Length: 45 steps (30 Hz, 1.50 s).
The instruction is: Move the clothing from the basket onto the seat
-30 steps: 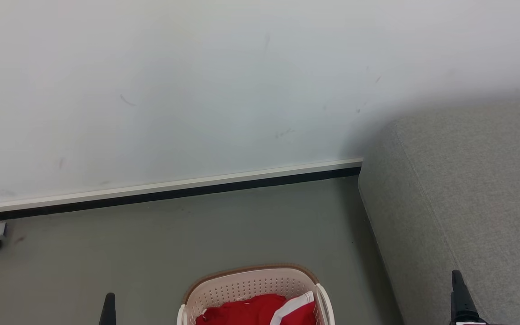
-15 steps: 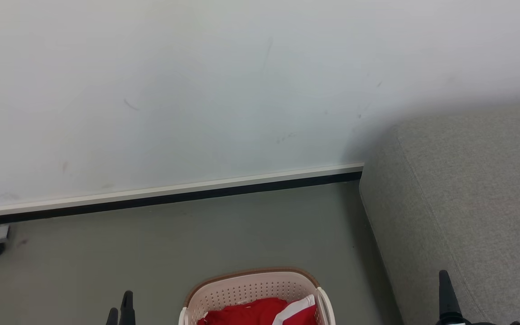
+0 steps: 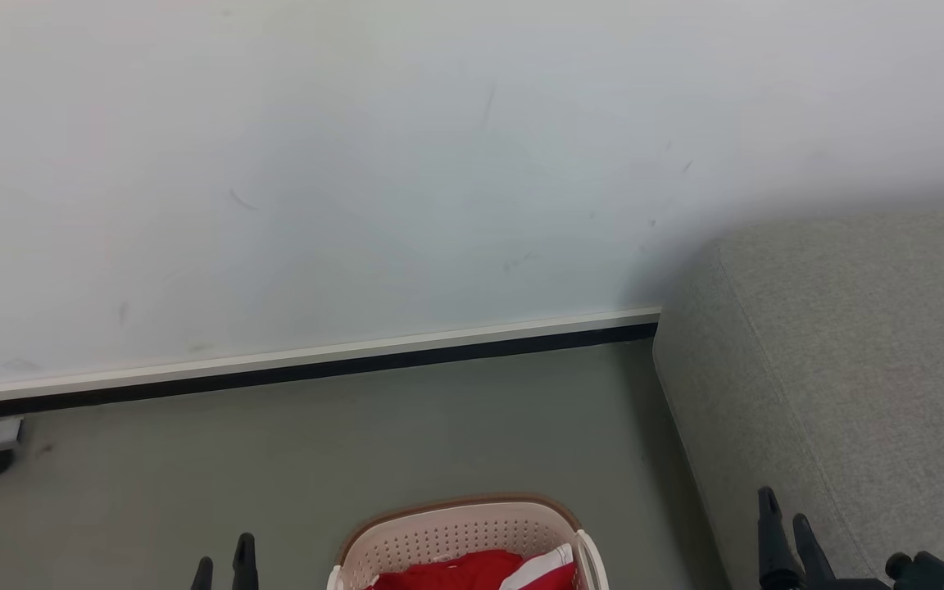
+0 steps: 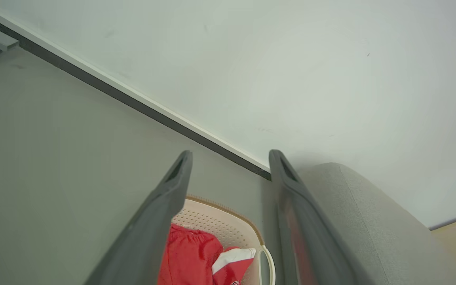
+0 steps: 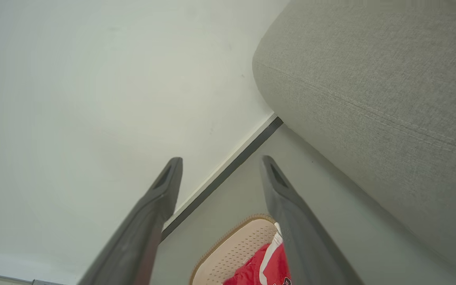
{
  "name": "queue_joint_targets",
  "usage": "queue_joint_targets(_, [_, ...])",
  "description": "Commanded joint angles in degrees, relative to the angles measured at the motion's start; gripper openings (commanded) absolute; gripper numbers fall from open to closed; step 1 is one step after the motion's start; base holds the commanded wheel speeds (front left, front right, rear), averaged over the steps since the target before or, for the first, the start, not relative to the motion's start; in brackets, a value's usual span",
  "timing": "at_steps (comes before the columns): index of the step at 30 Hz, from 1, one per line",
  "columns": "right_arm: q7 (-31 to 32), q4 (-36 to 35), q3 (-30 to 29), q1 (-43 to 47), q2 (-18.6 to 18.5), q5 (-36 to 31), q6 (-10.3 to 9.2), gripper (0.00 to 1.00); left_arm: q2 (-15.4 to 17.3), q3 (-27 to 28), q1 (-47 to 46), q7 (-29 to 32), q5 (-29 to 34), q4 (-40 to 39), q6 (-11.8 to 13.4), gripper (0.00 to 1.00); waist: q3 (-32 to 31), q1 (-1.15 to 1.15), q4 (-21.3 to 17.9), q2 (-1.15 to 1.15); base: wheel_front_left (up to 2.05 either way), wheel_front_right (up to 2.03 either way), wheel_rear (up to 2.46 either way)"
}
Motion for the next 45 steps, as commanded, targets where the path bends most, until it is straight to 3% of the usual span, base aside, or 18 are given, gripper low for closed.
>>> queue_joint_targets(1, [0.26,-0.90,0.36,-0.12,-0.27,-2.60,0.02,1.00,0.44,0.20,-0.44,-0.62,1.85,-0.84,0.36,1.00,-0.11,0.00,0.05,0.00,0.00,0.00,0.00])
queue_joint_targets(15, [2.93,-5.64,2.06,2.74,-0.29,-17.95,0.03,1.00,0.59,0.81,-1.16,-2.86,12.28,0.25,1.17,1.00,-0.69,0.00,0.10,0.00,0.00,0.00,0.00])
queue_joint_targets(45, [-0.16,-6.58,1.44,3.97,-0.31,-33.36,0.04,1.00,0.45,1.02,-0.34,-6.61,25.17,-1.18,2.32,1.00,-1.64,0.00,0.12,0.00,0.00,0.00,0.00])
